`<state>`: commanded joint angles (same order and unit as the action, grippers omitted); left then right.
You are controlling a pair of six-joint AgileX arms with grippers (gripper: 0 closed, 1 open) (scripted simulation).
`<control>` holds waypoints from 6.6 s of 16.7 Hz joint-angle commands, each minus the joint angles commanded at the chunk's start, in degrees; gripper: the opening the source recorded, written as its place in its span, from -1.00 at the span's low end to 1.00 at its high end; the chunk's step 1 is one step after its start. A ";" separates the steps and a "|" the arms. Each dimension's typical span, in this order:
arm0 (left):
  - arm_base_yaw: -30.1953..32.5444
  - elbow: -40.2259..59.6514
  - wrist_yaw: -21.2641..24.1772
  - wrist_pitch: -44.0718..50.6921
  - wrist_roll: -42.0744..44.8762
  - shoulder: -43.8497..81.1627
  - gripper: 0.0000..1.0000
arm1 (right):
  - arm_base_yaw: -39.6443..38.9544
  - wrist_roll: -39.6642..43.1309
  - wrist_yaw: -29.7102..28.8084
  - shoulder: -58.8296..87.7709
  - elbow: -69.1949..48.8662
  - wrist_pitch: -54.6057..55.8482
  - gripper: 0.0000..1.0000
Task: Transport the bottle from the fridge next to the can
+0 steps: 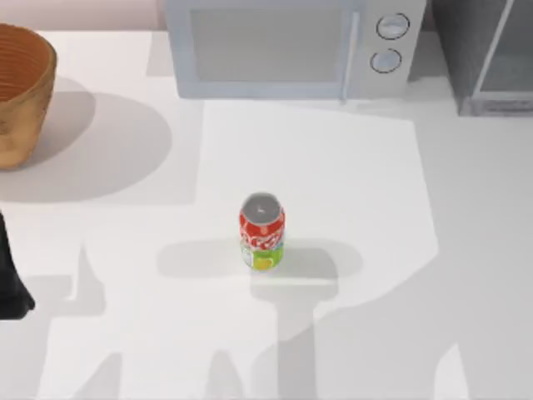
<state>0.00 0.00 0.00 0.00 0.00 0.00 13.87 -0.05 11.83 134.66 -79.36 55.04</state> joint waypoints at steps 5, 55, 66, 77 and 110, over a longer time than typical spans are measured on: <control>0.00 0.00 0.00 0.00 0.00 0.00 1.00 | 0.00 0.00 0.00 0.00 0.00 0.00 -1.00; 0.00 0.00 0.00 0.00 0.00 0.00 1.00 | -19.48 -2.45 -18.79 -27.23 42.47 16.11 -1.00; 0.00 0.00 0.00 0.00 0.00 0.00 1.00 | -55.89 -1.80 -54.17 -21.78 54.28 31.39 -1.00; 0.00 0.00 0.00 0.00 0.00 0.00 1.00 | -58.70 -1.48 -56.88 -21.49 55.00 32.74 -1.00; 0.00 0.00 0.00 0.00 0.00 0.00 1.00 | -63.78 -1.64 -61.97 -23.31 59.65 35.41 1.00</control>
<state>0.00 0.00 0.00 0.00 0.00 0.00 -49.91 -1.69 -50.14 111.35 -19.71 90.45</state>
